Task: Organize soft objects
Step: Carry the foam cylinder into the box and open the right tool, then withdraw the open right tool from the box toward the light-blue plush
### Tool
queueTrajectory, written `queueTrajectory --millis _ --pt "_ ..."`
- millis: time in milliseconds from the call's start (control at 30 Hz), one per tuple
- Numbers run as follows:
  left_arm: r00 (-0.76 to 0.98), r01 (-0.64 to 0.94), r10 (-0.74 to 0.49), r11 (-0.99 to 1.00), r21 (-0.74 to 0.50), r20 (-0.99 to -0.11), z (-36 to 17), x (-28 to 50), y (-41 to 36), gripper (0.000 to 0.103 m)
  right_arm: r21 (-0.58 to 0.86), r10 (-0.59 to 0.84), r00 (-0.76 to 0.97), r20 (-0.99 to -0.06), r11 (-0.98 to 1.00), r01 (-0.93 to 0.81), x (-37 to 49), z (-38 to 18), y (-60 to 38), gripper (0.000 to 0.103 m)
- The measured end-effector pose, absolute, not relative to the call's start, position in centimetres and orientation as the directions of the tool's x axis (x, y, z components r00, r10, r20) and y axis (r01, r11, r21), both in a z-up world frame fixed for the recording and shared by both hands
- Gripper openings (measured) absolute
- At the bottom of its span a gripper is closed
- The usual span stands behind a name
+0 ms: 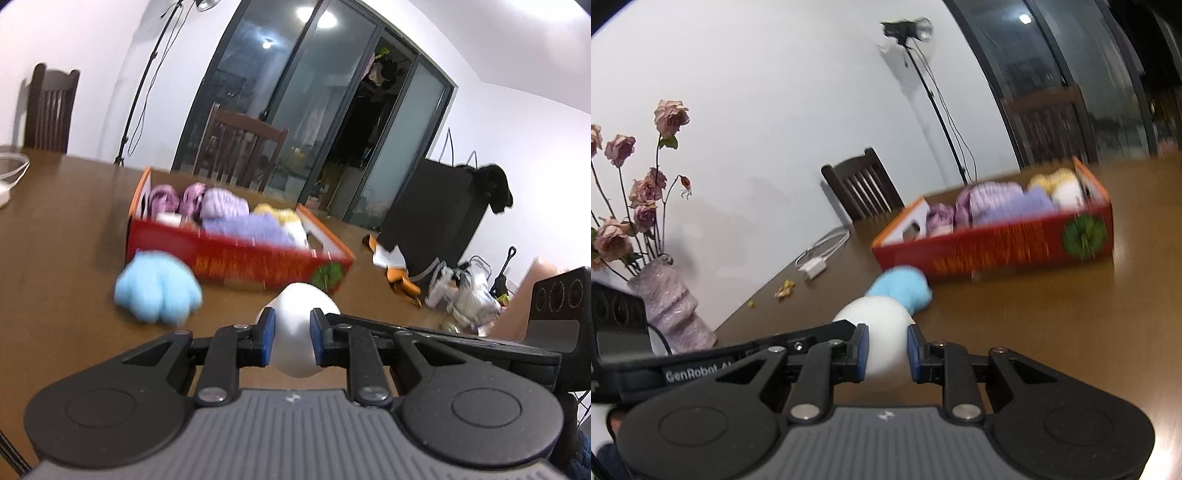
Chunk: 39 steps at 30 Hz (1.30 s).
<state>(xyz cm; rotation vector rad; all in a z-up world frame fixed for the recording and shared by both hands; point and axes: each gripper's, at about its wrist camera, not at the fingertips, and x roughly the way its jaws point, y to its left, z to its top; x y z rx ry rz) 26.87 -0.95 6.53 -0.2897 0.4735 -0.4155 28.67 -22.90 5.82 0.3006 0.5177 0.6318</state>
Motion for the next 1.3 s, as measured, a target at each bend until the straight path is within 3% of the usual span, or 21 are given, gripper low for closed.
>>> queueTrajectory --millis 167,333,533,700,800,967,1167,1300 --pt "0.835 0.311 -0.416 0.897 -0.314 -0.361 9.8 34.6 0.3 0.02 0.385 0.636 0.689 -0.346 0.766 -0.514 36.4 9.2 -21.6 0.021" --pt "0.805 0.249 -0.378 0.915 -0.319 -0.458 10.3 42.9 2.0 0.02 0.407 0.64 0.647 -0.413 0.766 -0.498 45.6 10.0 -19.1 0.021" --pt "0.759 0.177 -0.305 0.947 -0.269 -0.575 7.6 48.9 3.3 0.02 0.493 0.667 0.557 -0.495 0.744 -0.451 53.2 6.6 -16.8 0.021" --pt "0.733 0.169 -0.265 0.963 -0.21 -0.626 5.4 49.3 3.6 0.027 0.509 0.662 0.498 -0.56 0.75 -0.422 55.0 3.4 -15.1 0.024" --pt "0.754 0.17 -0.257 0.965 -0.198 -0.605 5.4 48.6 3.9 0.039 0.528 0.675 0.474 -0.565 0.737 -0.422 55.4 2.4 -14.8 0.025" --pt "0.775 0.163 -0.239 0.97 -0.18 -0.585 6.2 48.1 4.3 0.042 0.533 0.684 0.448 -0.575 0.729 -0.429 55.8 2.0 -14.1 0.026" --pt "0.785 0.146 -0.223 0.973 -0.176 -0.578 7.6 46.4 4.8 0.046 0.473 0.652 0.512 -0.559 0.758 -0.449 53.4 4.4 -15.2 0.037" --pt "0.813 0.147 -0.208 0.977 -0.154 -0.544 9.6 43.6 5.3 0.063 0.387 0.597 0.591 -0.543 0.802 -0.454 50.4 7.8 -18.0 0.044"
